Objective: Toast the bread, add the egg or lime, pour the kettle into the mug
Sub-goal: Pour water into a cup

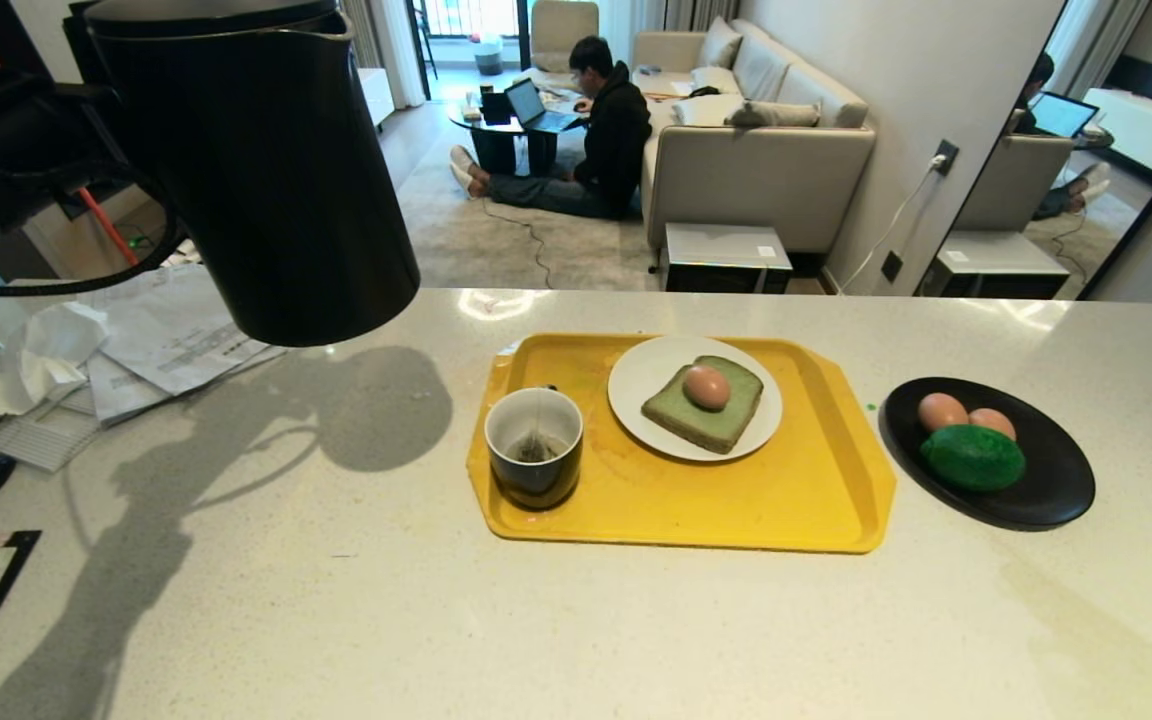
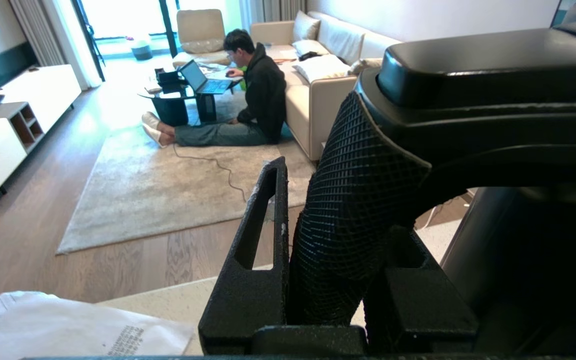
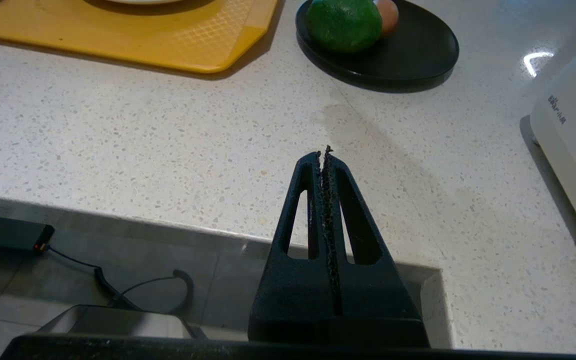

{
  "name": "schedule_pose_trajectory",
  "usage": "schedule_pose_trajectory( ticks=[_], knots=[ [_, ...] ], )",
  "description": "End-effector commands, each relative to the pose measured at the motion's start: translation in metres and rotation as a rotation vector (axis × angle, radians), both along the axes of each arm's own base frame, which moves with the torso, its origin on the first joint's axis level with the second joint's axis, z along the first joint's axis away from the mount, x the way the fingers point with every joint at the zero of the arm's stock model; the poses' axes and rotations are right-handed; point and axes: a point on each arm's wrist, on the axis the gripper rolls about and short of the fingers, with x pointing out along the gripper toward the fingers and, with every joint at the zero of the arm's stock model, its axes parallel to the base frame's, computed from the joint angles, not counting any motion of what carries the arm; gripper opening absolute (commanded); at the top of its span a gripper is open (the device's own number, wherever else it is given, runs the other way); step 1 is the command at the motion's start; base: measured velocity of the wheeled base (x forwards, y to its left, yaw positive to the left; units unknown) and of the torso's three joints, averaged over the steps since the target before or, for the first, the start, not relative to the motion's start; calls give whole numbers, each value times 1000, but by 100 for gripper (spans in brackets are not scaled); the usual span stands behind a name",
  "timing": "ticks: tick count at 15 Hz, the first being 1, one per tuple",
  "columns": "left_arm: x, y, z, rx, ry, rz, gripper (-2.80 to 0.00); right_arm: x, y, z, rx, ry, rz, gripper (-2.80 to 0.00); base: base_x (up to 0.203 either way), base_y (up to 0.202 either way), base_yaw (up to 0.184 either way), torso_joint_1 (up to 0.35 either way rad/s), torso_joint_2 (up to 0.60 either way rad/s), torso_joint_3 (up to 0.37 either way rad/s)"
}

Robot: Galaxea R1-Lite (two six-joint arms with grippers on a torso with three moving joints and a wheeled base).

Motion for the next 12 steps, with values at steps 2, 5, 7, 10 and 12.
schedule_pose_trajectory(
  ticks=[2, 5, 7, 10, 12],
  knots=[
    [-5, 0, 4, 1, -16, 0, -280, 0, 0, 0, 0, 2, 1, -280, 0, 0, 0, 184, -337, -147],
    [-5, 0, 3, 0, -16, 3, -280, 0, 0, 0, 4, 2, -4, -280, 0, 0, 0, 194, -357, -158],
    [-5, 0, 3, 0, -16, 3, -280, 0, 0, 0, 4, 2, -4, -280, 0, 0, 0, 188, -336, -149],
    [-6, 0, 4, 0, -18, 5, -280, 0, 0, 0, 7, 2, -5, -280, 0, 0, 0, 185, -333, -157],
    [-6, 0, 4, -1, -18, 6, -280, 0, 0, 0, 7, 2, -7, -280, 0, 0, 0, 181, -333, -151]
  ],
)
